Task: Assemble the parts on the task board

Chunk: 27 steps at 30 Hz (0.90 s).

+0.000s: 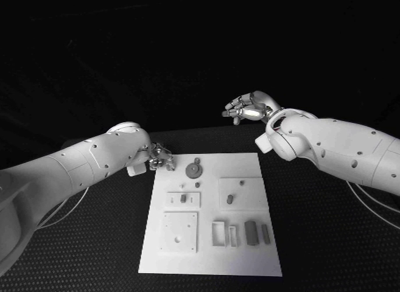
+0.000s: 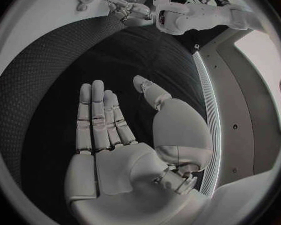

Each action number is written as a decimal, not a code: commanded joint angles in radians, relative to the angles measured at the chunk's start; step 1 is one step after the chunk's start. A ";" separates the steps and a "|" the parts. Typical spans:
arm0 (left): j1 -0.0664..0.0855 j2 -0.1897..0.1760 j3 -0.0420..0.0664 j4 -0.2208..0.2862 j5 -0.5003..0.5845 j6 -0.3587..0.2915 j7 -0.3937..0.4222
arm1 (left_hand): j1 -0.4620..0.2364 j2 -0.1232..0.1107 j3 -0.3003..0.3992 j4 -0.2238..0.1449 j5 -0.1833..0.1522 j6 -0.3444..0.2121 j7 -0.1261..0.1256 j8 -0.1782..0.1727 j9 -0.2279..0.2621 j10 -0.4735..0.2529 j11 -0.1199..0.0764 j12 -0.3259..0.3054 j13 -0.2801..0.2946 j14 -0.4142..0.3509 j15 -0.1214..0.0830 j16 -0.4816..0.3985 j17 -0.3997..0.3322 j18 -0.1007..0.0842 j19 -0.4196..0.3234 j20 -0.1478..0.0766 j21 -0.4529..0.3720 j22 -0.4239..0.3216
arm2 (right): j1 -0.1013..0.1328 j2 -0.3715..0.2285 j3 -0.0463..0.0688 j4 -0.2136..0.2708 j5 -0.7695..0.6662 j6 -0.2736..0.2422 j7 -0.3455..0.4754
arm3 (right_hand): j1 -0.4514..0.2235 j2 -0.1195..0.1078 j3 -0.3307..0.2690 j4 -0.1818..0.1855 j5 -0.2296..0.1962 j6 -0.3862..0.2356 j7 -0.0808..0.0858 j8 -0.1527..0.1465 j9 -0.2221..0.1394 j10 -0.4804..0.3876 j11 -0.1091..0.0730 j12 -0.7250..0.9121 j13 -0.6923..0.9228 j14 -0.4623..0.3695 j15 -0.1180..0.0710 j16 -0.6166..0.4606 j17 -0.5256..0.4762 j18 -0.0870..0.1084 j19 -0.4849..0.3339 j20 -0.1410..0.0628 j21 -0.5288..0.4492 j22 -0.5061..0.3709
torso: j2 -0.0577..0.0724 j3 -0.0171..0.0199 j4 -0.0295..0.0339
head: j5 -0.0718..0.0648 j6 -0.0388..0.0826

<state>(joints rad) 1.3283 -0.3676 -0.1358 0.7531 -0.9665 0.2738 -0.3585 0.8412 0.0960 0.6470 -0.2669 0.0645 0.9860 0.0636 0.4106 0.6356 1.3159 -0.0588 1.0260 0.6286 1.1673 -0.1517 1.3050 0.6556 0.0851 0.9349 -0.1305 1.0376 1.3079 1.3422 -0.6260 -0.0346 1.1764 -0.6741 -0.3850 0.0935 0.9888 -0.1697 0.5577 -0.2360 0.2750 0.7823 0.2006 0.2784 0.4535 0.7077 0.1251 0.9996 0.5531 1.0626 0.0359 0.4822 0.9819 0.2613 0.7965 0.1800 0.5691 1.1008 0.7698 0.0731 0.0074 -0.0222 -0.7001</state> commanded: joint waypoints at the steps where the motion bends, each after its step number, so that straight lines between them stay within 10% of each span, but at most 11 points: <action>1: 0.001 -0.016 0.002 0.019 0.066 -0.050 0.000 | 0.018 0.007 0.013 0.001 0.010 0.026 -0.012 0.013 0.002 0.011 -0.002 -0.005 -0.002 0.005 -0.007 0.008 -0.002 -0.020 0.008 -0.108 0.003 0.002 | 0.000 -0.002 0.000 0.001 -0.004 0.014 0.004 | -0.005 0.004 -0.005 0.001 0.004 -0.010 0.011 0.005 -0.001 -0.009 0.000 0.007 -0.002 0.002 0.005 -0.006 0.002 0.000 -0.005 -0.001 -0.007 0.002 | -0.001 0.0003 0.0012 | 0.002 -0.001; 27: 0.030 -0.325 -0.003 0.469 0.231 -0.124 -0.078 | -0.020 0.015 0.027 -0.024 0.136 0.066 -0.028 0.021 -0.013 0.052 -0.018 0.000 -0.005 0.040 -0.020 0.028 -0.006 -0.019 0.035 -0.119 0.016 0.009 | 0.000 -0.014 0.000 -0.005 -0.004 0.015 -0.001 | -0.003 0.003 -0.005 -0.001 0.004 -0.010 0.011 0.006 -0.002 -0.010 0.000 0.008 -0.004 0.003 0.005 -0.008 0.004 0.000 -0.004 -0.002 -0.007 0.003 | -0.005 -0.0017 0.0095 | 0.013 -0.007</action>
<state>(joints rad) 1.3563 -0.6908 -0.1386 1.2094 -0.7585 0.1616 -0.4163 0.8282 0.1110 0.6763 -0.2844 0.1945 0.9932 0.0706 0.4108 0.6219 1.3619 -0.0767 1.0260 0.6225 1.1928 -0.1590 1.3283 0.6500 0.0747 0.9653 -0.1390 1.0492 1.3075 1.3422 -0.6414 -0.0348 1.1719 -0.6741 -0.3836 0.0893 0.9888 -0.1697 0.5577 -0.2360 0.2750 0.7804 0.2024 0.2783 0.4526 0.7078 0.1251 1.0028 0.5505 1.0626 0.0359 0.4783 0.9849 0.2613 0.7965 0.1800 0.5652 1.1024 0.7665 0.0720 0.0134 -0.0101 -0.7056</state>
